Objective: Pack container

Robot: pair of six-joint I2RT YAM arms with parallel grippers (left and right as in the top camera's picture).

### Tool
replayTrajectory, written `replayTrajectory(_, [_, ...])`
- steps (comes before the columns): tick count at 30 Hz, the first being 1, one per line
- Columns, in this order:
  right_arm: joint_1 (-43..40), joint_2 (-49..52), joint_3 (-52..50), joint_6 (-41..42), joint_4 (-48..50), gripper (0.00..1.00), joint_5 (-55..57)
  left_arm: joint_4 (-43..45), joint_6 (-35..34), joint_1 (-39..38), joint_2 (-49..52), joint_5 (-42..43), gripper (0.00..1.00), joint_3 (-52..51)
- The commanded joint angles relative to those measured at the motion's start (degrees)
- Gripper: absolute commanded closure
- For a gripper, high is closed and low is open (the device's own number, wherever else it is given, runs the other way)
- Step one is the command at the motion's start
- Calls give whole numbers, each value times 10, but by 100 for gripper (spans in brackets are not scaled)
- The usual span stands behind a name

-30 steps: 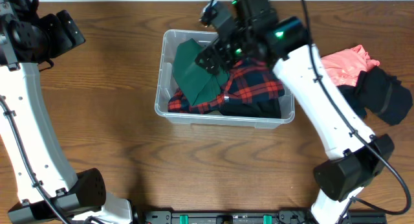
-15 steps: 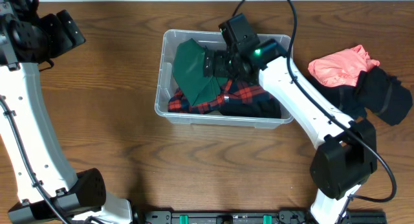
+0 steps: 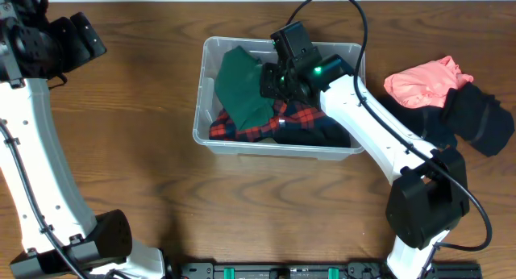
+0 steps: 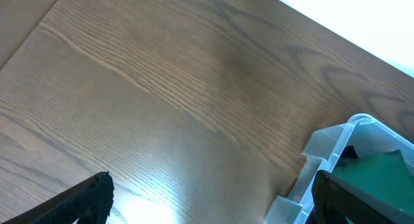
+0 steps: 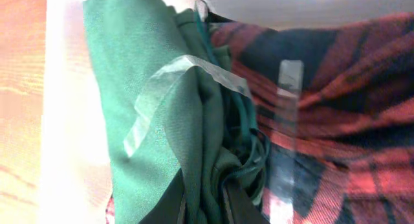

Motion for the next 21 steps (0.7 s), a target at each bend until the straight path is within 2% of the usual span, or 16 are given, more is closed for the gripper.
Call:
replayTrajectory(1, [3,6,0,-98,12,90,-47,0,-3,2,2,-3,2,-1])
replayTrajectory(4, [-8,6,10,-171,8,99,-66,0,-3,2,2,-3,2,-1])
replayTrajectory(8, [-36,6,29,-241,2,99,-64,0,-3,2,2,-3,2,-1])
replayTrajectory(16, [-93,7,34,-298,45,99,-61,0,-3,2,2,-3,2,-1])
replayTrajectory(18, [-97,7,34,-311,63,94,-61,0,-3,2,2,-3,2,-1])
replayTrajectory(19, [-97,7,34,-313,71,84,-60,0,-3,2,2,-3,2,-1])
replayTrajectory(21, [-96,7,34,-319,85,2,-59,0,-3,2,2,-3,2,-1])
